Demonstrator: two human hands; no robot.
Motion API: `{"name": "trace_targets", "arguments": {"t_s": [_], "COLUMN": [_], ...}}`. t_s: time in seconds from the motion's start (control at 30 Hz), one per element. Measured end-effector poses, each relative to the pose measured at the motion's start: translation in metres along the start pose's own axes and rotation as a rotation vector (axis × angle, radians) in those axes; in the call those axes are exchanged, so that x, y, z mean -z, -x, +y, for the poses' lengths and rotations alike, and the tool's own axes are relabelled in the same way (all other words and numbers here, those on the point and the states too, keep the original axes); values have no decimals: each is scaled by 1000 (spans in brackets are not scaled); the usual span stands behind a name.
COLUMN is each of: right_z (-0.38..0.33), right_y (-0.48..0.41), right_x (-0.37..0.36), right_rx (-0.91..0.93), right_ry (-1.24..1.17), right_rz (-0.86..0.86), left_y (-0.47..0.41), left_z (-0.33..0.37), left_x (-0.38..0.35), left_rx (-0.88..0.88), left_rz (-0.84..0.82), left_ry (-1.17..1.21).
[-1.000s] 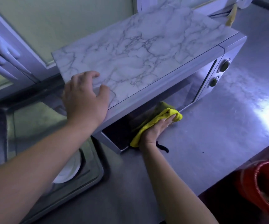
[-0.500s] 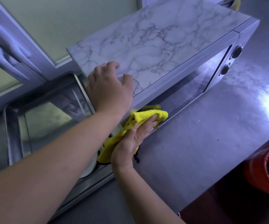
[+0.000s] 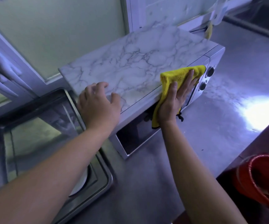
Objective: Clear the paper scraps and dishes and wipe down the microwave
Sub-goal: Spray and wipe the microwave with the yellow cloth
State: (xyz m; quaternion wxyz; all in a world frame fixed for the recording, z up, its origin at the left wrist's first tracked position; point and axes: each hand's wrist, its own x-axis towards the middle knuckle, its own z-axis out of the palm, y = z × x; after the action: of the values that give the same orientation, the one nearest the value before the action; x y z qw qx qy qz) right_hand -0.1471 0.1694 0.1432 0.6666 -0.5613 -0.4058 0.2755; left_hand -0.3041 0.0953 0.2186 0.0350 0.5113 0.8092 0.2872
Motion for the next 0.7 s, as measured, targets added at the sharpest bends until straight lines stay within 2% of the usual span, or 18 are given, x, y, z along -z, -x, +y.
{"name": "trace_targets", "arguments": {"t_s": [0.13,0.3,0.47,0.6,0.7], "right_z": [38,71,72,48,22], "right_y": [-56,-60,42,145,186], "right_x": [10,13,-1,-8,-6], "right_rx": [-66,-253,-619,-844,-973], "right_ry": [-26,-44,-67,-105,-145], "right_rz": [54,92,-8,-168,-288], "left_y": [-1,-1,0,-1,1], "left_z": [2,4,7,6,7], "left_x": [-1,0,1,0,1], "left_rx": [11,28,42,40,35], "left_rz": [12,8,19,25,21], "left_ry": [-14,-24,-28,-22,-17]}}
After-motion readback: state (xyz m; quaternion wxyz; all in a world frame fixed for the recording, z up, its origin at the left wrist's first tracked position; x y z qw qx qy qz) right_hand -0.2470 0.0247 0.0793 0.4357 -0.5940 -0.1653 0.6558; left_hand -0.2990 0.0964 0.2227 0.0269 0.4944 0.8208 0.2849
